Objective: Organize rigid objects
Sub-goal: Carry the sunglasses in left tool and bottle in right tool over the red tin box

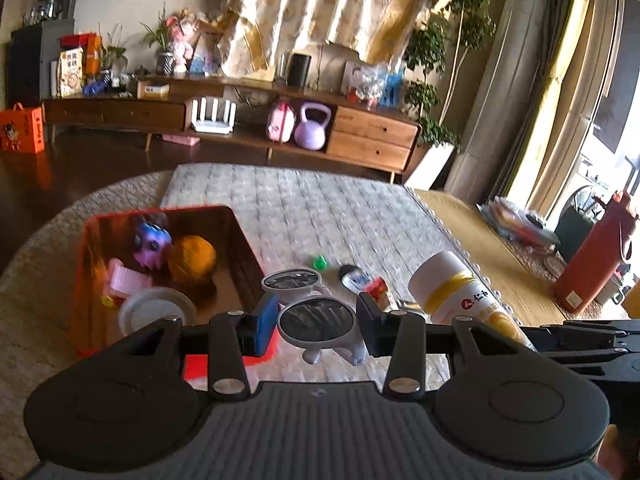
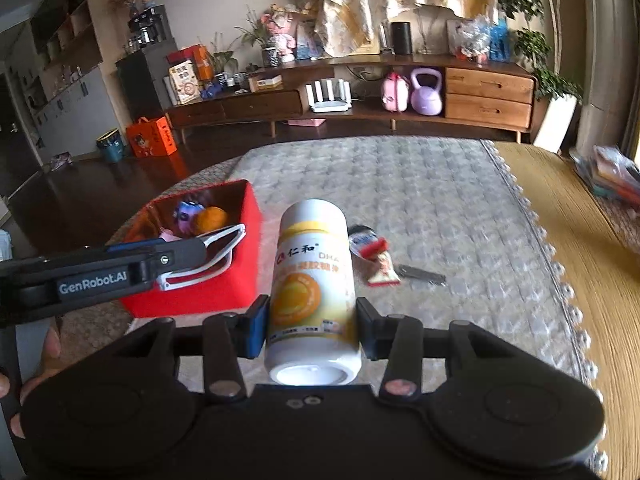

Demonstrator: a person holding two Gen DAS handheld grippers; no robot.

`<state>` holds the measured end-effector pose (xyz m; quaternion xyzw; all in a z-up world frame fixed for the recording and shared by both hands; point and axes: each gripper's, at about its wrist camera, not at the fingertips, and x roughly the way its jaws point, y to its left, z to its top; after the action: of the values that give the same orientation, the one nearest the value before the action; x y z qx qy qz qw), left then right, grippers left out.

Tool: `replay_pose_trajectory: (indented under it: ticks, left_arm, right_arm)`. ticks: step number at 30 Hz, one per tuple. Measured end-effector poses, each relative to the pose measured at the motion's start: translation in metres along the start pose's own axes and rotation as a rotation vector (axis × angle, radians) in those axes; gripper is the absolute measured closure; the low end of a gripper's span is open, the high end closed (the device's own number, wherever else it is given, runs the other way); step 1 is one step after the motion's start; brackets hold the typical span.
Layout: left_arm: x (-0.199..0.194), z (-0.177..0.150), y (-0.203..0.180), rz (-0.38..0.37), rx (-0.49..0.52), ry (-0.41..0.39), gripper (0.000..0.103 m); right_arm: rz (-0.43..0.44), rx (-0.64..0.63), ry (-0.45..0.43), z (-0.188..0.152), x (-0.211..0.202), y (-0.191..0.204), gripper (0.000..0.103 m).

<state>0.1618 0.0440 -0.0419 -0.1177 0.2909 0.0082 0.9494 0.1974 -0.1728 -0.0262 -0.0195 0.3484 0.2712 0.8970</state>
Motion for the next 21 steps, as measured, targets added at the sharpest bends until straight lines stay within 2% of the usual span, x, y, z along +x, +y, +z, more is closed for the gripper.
replay_pose_trajectory:
  ticks: [5,12,21]
  left_arm:
    - [-0.012,0.008,0.023,0.032,-0.002,-0.042,0.061]
    - [-0.014,0.016,0.063,0.099,-0.023,-0.061,0.061]
    - [0.002,0.02,0.108,0.174,-0.027,-0.057,0.061]
  right_arm:
    - [0.033,-0.038,0.004,0.014,0.012,0.022,0.059]
    - [0.075,-0.079,0.027,0.033,0.037,0.056,0.059]
    - [0.03,-0.113,0.089,0.047,0.091,0.085,0.059]
